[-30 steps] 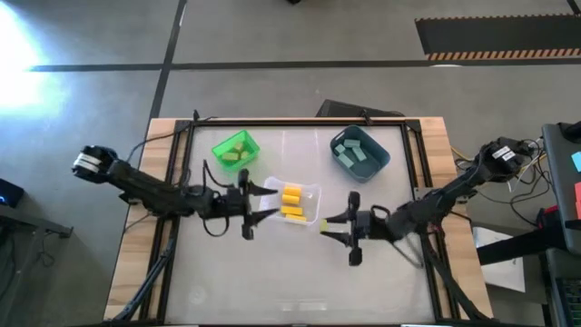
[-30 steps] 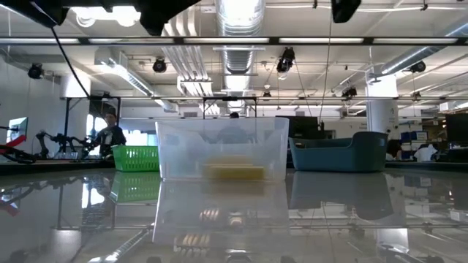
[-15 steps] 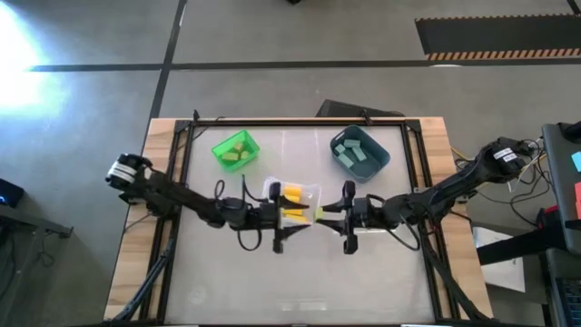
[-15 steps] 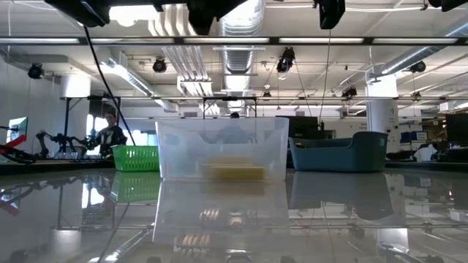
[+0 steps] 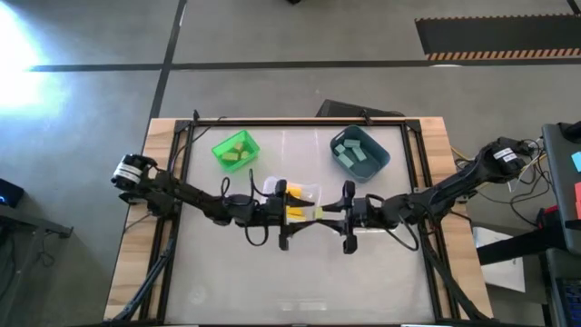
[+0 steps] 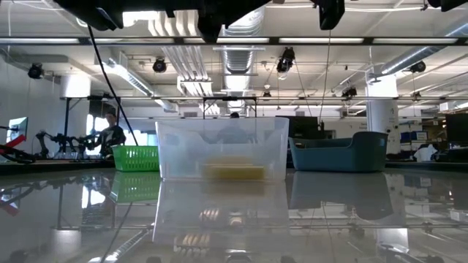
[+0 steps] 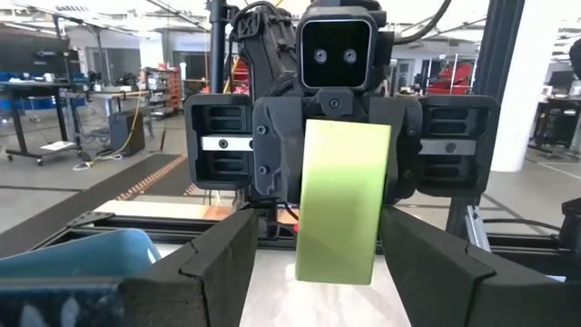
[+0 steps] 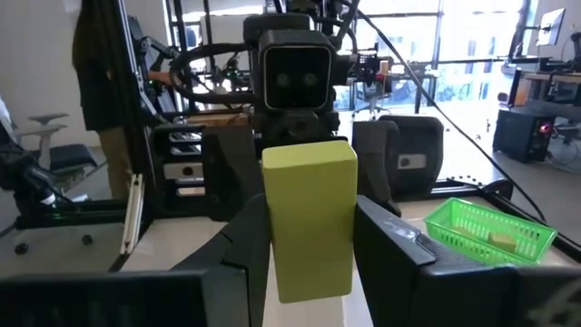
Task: Sort & place blocks by color
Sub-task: Put the green block into the green bin
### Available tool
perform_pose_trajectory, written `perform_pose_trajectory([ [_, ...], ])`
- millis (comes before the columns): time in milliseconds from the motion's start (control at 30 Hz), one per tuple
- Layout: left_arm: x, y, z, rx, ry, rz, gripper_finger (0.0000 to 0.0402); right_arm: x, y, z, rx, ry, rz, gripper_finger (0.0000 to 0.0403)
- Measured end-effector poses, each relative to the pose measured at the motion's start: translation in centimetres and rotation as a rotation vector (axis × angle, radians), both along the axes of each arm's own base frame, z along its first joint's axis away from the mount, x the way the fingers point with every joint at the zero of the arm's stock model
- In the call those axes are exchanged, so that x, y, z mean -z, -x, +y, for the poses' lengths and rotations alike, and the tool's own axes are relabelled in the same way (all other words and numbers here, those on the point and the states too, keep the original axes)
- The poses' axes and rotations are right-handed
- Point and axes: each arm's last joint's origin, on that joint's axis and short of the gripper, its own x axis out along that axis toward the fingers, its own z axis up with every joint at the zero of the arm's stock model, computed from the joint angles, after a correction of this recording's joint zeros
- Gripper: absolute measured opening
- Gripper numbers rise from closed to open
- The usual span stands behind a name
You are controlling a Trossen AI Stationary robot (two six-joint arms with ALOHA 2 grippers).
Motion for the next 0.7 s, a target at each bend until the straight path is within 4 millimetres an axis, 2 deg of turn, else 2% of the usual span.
perform_pose_trajectory([
  [567, -0.18, -0.12, -0.04, 0.012, 0.047, 0.000, 0.0215, -0.06, -0.19, -0.49, 0.018, 0.032, -0.002, 0.0113],
  [700, 0.31, -0.46, -0.13, 0.013, 0.047, 0.003, 0.0215, -0.01, -0.20, -0.54, 0.030, 0.038, 0.002, 0.0113],
])
